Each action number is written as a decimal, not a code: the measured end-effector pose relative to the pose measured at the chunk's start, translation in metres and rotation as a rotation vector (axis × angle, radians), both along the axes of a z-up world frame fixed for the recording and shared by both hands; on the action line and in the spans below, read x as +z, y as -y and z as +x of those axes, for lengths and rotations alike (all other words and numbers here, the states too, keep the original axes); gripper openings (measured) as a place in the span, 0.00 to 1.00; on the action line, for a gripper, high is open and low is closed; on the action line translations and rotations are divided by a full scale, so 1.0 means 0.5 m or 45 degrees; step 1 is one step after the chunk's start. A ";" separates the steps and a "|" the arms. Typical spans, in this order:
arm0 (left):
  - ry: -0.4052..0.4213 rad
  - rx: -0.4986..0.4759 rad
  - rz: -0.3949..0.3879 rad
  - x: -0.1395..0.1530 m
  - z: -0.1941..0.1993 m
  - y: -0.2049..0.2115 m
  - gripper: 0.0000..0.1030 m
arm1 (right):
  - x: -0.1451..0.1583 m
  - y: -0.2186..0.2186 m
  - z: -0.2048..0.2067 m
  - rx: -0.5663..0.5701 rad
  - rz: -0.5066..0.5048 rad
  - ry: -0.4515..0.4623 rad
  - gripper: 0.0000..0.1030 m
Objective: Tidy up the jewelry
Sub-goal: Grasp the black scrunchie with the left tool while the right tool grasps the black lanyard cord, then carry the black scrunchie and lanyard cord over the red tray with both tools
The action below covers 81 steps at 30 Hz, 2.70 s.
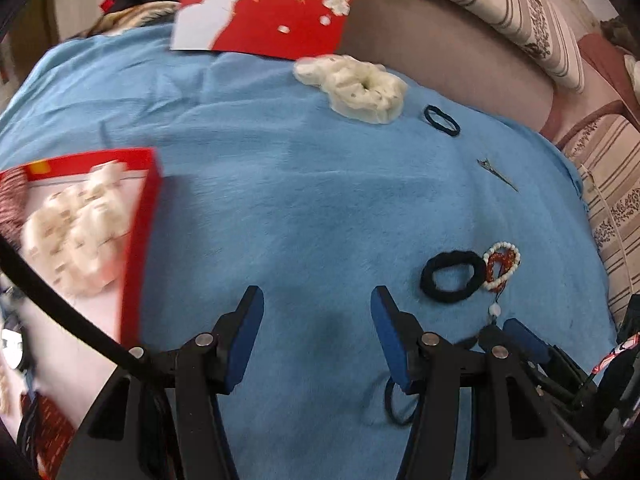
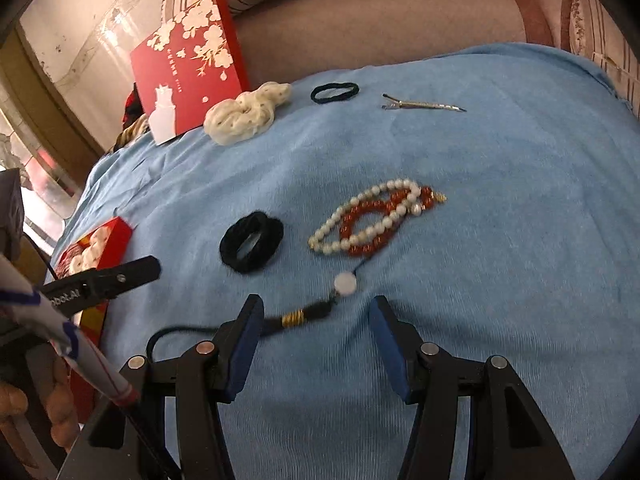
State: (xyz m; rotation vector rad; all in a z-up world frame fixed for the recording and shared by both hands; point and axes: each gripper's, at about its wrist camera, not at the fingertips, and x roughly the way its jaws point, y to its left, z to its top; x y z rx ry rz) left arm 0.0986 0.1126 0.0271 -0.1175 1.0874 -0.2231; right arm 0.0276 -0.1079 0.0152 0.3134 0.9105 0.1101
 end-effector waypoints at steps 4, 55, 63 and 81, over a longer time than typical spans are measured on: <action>-0.007 -0.096 -0.018 -0.015 0.021 0.045 0.53 | -0.008 0.016 0.008 -0.028 -0.052 -0.010 0.11; 0.121 0.541 -0.116 0.150 -0.414 -0.500 0.04 | 0.265 -0.097 -0.132 0.135 -0.081 0.225 0.12; 0.110 0.532 -0.143 0.143 -0.396 -0.556 0.04 | 0.341 -0.283 -0.134 0.339 -0.111 0.303 0.12; -0.050 0.450 -0.107 0.029 -0.263 -0.507 0.05 | 0.227 -0.574 -0.009 0.608 -0.249 0.134 0.12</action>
